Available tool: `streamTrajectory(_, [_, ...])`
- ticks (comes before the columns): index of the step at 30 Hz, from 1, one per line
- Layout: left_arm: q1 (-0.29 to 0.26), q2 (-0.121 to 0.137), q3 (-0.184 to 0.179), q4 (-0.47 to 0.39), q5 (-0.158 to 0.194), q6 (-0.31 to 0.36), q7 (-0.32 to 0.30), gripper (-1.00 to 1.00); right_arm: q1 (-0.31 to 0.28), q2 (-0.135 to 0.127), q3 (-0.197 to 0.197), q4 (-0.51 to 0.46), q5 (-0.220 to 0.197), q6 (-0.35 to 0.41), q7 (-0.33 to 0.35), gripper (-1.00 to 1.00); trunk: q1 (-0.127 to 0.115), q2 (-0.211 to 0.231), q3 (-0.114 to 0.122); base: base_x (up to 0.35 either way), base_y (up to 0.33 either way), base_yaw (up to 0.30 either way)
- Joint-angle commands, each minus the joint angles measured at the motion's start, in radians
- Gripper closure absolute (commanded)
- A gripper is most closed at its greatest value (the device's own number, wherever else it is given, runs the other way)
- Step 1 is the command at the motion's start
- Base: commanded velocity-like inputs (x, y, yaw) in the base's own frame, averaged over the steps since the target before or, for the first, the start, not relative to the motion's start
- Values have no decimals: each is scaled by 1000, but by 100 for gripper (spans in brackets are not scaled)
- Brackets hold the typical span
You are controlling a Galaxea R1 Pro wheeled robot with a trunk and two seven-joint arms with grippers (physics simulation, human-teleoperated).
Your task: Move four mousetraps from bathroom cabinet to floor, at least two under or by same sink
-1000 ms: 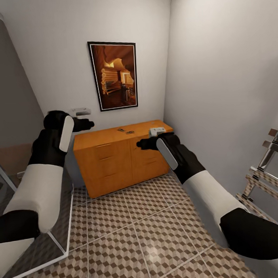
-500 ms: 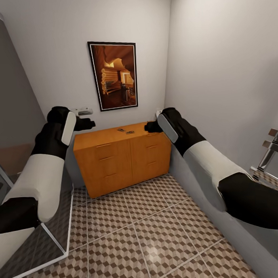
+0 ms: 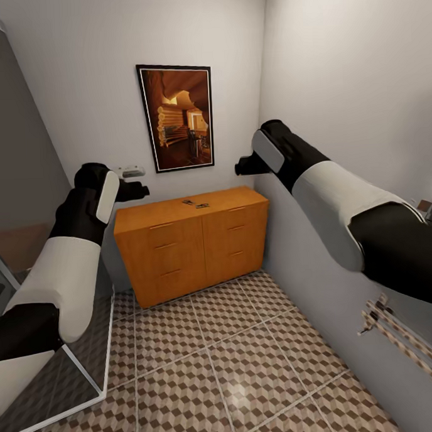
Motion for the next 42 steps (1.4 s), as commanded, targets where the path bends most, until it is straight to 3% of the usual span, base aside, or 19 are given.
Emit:
streamTrajectory(1, [-1,1,-2,-2,11,3,9,-100,-15,0,5,16,-19,2,-10,-100,1,-2,-2,0,0,0])
streamTrajectory(17, [0,3,-4,-76,12,3,8,-100,-64,0,4,80,-58,67,-14,-100,1,-2,-2,21,0,0])
streamTrajectory(42, [0,7,-6,-100,12,3,8,-100,-44,0,7,84,-65,83,21,-100,1,-2,-2,117,0,0])
